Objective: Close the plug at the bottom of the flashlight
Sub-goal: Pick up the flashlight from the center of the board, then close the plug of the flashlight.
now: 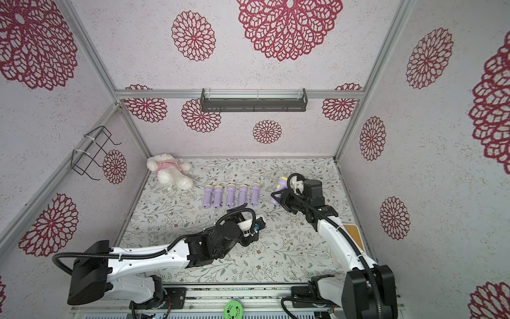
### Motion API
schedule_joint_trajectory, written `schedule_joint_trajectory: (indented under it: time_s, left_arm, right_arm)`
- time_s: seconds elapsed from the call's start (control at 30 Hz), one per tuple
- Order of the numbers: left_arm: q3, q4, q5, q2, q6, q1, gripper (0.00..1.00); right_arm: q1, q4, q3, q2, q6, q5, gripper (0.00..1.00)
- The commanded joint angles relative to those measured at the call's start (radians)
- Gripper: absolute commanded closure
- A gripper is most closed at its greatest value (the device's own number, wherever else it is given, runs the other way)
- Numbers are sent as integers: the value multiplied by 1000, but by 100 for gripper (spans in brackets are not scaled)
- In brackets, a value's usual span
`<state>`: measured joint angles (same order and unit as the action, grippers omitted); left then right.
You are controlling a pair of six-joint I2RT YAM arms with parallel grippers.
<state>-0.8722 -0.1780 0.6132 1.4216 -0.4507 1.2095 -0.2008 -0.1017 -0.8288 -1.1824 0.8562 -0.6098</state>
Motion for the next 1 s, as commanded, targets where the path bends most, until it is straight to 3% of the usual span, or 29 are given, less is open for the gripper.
schedule_joint_trajectory:
  time_s: [0.0, 0.2, 0.4, 0.57, 0.77, 0.97]
  left_arm:
    - [-24, -95, 10, 22, -27, 10, 4]
    - [-20, -179, -9, 55, -48, 7, 6]
    - [-22, -268, -34, 109, -47, 2, 9]
    - [-17, -330, -67, 149, -5, -2, 11]
    - [-15, -397, -111, 189, 47, -2, 12]
    - [29, -579, -141, 229, 55, -7, 10]
  right_arm:
    - [-6, 14, -36, 39, -8, -19, 100]
    - [-15, -28, -27, 35, 25, -3, 100]
    - [-20, -215, -86, -26, 64, 23, 100]
    - [-23, -393, -162, -52, 32, 149, 100]
    - [-28, -437, -191, -78, 35, 179, 100]
    - [-29, -483, -218, -96, 21, 206, 100]
